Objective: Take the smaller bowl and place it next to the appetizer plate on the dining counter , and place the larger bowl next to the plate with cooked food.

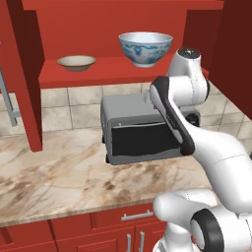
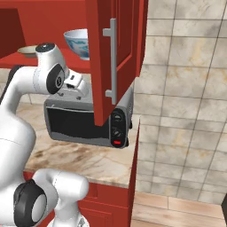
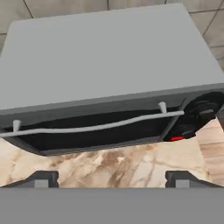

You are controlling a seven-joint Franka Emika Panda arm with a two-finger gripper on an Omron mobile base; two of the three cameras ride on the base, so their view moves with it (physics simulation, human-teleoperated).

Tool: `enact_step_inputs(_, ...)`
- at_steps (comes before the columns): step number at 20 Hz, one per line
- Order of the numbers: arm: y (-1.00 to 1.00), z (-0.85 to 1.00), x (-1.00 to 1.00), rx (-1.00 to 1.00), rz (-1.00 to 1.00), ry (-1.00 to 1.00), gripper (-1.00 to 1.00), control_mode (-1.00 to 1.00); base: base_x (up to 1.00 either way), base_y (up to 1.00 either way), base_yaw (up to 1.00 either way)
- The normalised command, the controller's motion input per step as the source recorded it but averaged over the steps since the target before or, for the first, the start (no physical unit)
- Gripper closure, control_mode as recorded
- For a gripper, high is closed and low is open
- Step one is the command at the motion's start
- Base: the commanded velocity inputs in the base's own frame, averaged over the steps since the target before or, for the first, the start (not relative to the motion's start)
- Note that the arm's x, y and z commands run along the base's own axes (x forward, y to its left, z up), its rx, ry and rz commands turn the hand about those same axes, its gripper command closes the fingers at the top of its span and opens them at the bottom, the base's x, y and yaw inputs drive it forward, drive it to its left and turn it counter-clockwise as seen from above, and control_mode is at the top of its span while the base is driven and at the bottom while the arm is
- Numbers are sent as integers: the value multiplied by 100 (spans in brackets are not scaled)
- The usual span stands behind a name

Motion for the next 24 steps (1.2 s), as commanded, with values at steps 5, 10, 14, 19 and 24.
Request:
enact_step_inputs(5, 5, 61, 0, 17, -38, -43, -100, -100, 0, 0, 0)
enact_step_inputs(10, 0, 69, 0, 15, -8, -37, -100, -100, 0, 0, 0)
enact_step_inputs(14, 0, 54, -3, 4, 1, -35, -100, -100, 0, 0, 0)
enact_step_inputs(19, 0, 55, 0, 3, 2, -32, -100, -100, 0, 0, 0)
enact_step_inputs(24, 0, 66, 1, 6, 0, -13, -100, -100, 0, 0, 0)
